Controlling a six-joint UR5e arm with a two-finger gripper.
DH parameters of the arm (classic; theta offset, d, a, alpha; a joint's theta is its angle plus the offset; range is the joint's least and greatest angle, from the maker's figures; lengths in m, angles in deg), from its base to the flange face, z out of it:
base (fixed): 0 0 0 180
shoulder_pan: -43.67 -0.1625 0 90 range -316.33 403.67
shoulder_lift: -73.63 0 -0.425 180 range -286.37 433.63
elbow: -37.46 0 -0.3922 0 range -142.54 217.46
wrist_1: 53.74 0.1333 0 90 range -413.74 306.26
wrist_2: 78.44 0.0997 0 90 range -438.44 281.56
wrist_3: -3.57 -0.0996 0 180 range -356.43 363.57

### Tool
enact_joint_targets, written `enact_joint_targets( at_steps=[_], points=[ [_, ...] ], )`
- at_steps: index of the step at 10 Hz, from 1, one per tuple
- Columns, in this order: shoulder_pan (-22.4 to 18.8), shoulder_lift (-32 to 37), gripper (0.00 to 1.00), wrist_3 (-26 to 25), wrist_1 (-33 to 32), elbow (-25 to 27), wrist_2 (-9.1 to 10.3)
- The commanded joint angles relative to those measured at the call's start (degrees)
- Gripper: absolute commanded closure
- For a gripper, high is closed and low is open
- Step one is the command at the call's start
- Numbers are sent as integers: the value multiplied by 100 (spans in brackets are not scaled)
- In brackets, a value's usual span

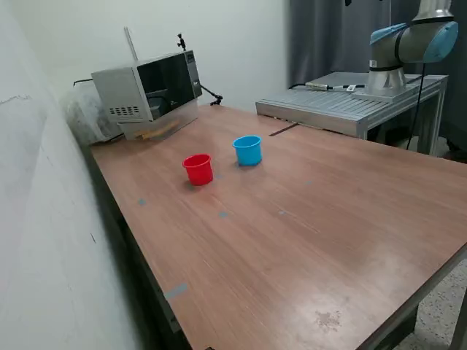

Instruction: Place red objects in the red bin, and blue objects in the blue bin.

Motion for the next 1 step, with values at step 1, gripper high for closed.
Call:
enact_joint_targets(
  at_steps=[1],
  points=[
    [0,0,0,0,-8,0,0]
  ],
)
